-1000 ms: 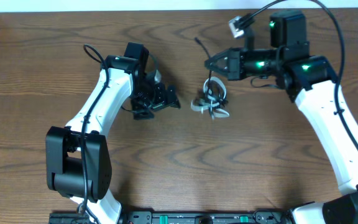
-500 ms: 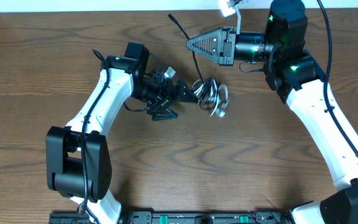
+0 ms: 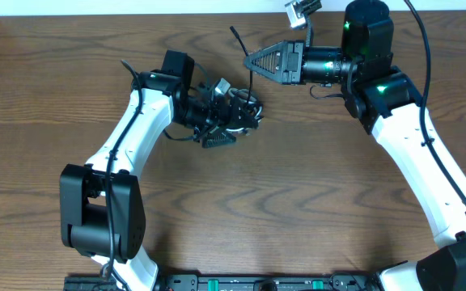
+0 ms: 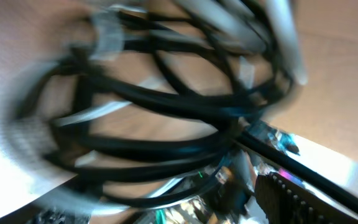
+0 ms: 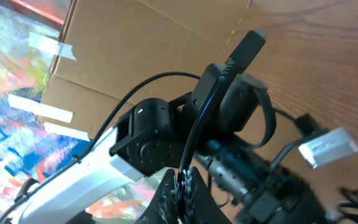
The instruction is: Untangle cables
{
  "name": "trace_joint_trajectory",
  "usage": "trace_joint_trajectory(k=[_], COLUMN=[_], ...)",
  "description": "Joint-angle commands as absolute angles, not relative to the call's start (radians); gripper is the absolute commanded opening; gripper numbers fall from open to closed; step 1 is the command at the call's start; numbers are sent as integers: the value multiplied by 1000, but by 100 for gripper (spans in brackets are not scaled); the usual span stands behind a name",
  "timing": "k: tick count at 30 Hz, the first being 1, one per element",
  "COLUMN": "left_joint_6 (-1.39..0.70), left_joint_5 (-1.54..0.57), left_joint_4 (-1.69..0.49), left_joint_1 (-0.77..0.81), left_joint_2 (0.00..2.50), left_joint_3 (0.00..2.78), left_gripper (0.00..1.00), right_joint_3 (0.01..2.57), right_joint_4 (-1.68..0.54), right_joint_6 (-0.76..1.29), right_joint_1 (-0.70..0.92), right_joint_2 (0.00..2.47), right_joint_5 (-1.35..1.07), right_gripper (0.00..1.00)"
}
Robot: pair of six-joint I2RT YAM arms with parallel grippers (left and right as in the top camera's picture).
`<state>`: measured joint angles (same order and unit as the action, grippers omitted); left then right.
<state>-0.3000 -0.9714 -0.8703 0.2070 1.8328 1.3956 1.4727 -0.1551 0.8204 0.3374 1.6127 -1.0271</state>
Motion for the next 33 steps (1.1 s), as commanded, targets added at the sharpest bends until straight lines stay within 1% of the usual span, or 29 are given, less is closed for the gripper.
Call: trace_joint_trajectory(k=[1,3,6,10,14,19,20,22,24,28,29,30,33], left_joint_6=[-407,-462,-511,-522,-522,-521,-521,-521,-521,-522,-529,-542,-574], left_joint_5=[-790,-688,-591,-485,-536,-754,-767,-767,-767,-772,-783,-787,-825], left_joint_4=[-839,-807,-785,-744,-738,-738,-739,-743,-751,-781,-791,-802,-816], left_joint_1=[208,208,208,208,208,208,209,209,209,210,211,213,225], left_joint_2=[1833,1833,1833,1833,1833,1833,1833,1833,1833,1833,1833,1833,1833], left_joint_3=[1403,1403,1403,1403,1403,1403,1403,1403,1403,1403,1403,1403,1403], left_gripper=[84,84,84,84,84,83,79,58,55,56,62,70,71], right_joint_3=[1485,1485,1485,1485,1485,1485,1485,1485,1485,1485,1485,1485,1485], right_joint_4=[-149,-150,-150,-150,-178,-188,-188,-188,-188,-188,-188,-188,-204], right_joint_6=[859,860,860,820,788,787,787,787,787,787,787,787,784], right_joint_1=[341,341,343,344,344,344,344,344,342,342,342,342,342], right_joint_2=[1603,1603,1603,1603,1603,1603,1603,1603,1603,1603,1603,1604,1604], right_joint_5=[-1031,-1031,-1048,-1053,-1053,-1053,-1053,-1052,-1053,-1049,-1045,-1039,-988], right_gripper=[1,1,1,1,1,1,1,1,1,1,1,1,1])
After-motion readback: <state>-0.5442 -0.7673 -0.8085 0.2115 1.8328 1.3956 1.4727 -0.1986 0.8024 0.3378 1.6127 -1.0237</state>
